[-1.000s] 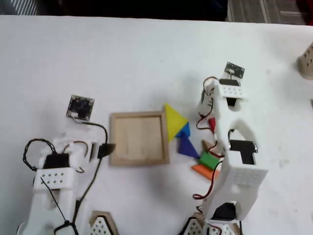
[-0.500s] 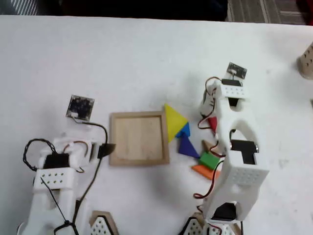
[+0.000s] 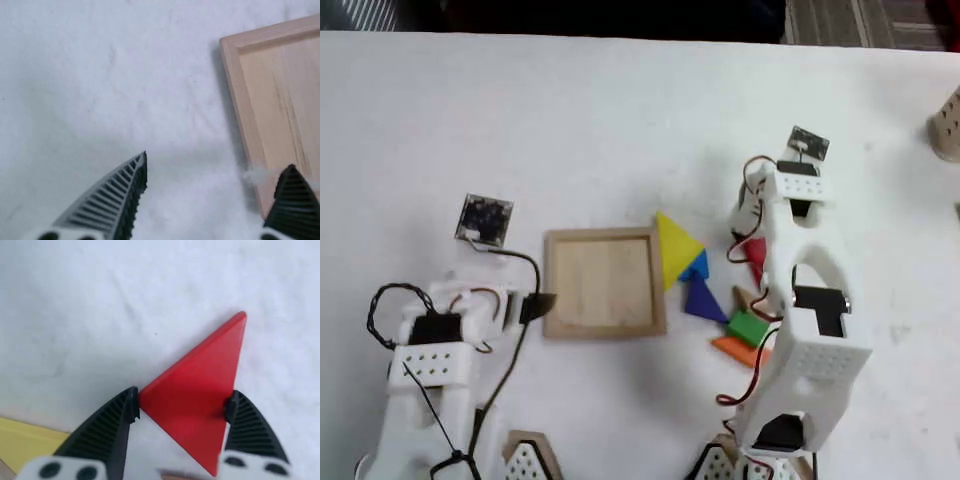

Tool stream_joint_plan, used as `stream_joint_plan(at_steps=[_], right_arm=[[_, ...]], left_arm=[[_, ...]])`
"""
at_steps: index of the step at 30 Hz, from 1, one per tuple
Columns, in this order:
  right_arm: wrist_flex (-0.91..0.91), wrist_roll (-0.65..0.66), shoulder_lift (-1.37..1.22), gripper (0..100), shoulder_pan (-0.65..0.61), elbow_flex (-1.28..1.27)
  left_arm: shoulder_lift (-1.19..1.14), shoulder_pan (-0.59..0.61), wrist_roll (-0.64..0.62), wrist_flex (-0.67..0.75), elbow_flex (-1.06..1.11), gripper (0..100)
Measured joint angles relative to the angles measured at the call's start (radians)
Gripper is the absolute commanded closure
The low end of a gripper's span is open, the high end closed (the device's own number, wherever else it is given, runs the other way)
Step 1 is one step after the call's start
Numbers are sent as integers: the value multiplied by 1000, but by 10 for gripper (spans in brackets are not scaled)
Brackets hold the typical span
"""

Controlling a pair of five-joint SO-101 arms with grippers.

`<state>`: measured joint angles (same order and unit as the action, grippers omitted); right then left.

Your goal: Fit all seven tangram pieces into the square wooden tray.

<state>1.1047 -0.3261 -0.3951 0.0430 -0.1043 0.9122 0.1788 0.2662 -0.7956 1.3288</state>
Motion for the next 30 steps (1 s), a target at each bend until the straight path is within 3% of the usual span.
stream_joint_plan(at_steps=[3, 7, 30], right_arm=[[0, 0, 0, 833, 2, 0], [14, 3, 0, 926, 6, 2], [37, 48, 2, 936, 20, 11]], left_arm=[[0, 0, 0, 0, 0, 612], [0, 0, 0, 0, 0, 612], [0, 0, 0, 0, 0, 612]])
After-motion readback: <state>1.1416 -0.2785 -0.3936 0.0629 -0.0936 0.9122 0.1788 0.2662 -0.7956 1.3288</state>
